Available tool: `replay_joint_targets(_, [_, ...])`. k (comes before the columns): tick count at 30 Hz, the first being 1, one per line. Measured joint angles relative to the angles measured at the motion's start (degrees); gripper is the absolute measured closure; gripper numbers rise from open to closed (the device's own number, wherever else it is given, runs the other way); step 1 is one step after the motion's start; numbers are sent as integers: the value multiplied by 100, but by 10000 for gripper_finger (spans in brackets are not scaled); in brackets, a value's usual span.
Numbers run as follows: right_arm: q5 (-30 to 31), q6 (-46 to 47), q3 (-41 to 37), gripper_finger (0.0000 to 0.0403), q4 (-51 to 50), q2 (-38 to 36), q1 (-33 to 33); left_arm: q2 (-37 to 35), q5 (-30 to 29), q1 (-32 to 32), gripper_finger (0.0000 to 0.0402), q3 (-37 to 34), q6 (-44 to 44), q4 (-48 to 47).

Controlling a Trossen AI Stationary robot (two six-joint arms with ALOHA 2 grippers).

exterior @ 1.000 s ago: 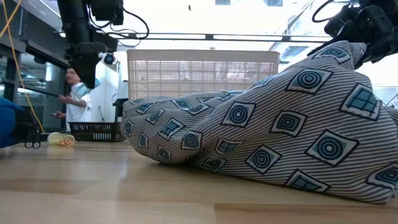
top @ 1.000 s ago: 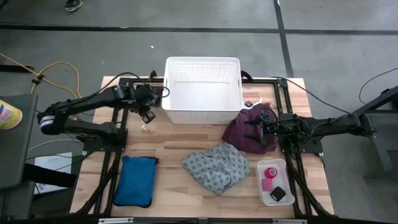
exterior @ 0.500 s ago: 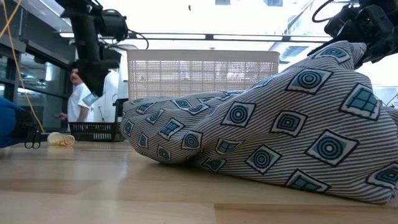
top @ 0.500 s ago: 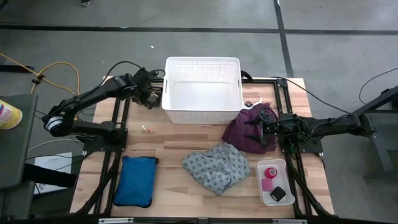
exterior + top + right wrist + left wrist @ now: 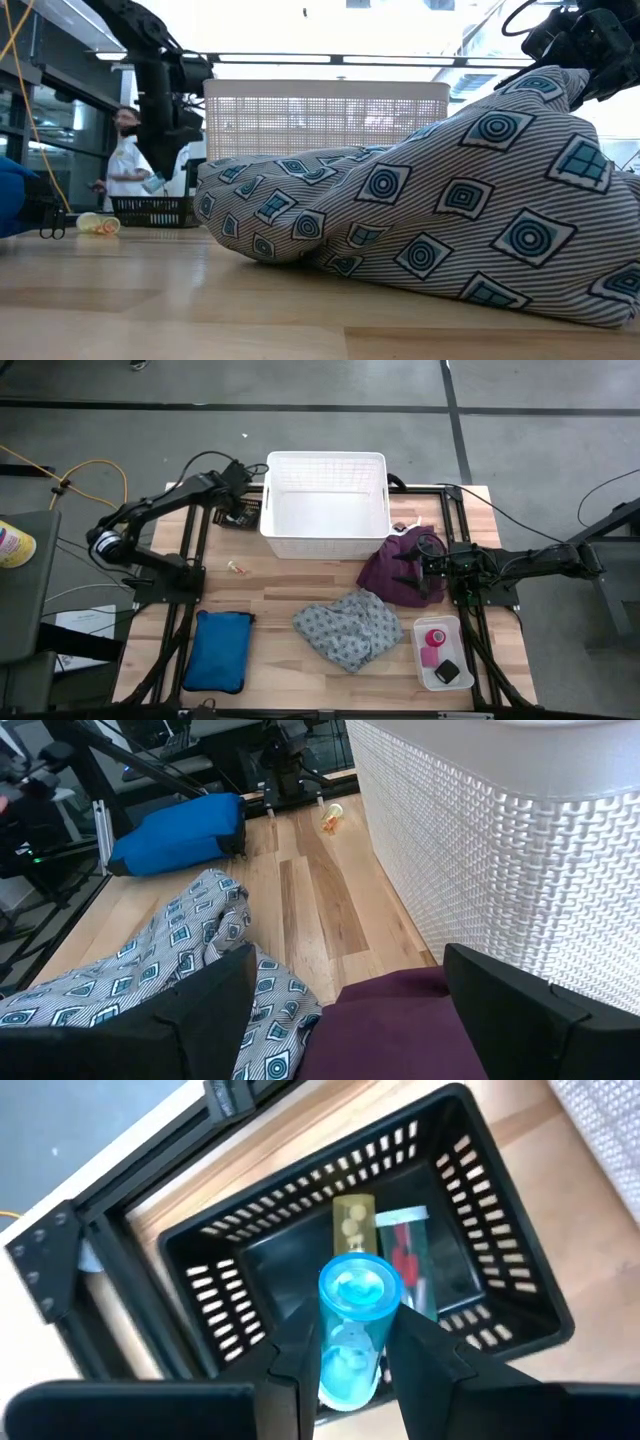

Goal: Pick & place medical supplies in basket/bin
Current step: Put the light green pill bottle into the black bin

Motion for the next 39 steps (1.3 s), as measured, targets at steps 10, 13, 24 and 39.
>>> replay_joint_targets(10, [-1, 0, 0, 94, 0, -1, 1, 107, -57, 21, 310, 0, 11, 231])
replay_joint_targets(13, [0, 0, -1, 94, 0, 0, 0, 107, -181, 24, 310, 0, -2, 230])
replay_joint_targets(24, [-2, 0, 0, 94, 0, 0, 1, 366, -490, 76, 310, -4, -182, 246])
replay_joint_targets(39, [-1, 0, 0, 94, 0, 0, 0, 720, -514, 184, 309, -7, -440, 243])
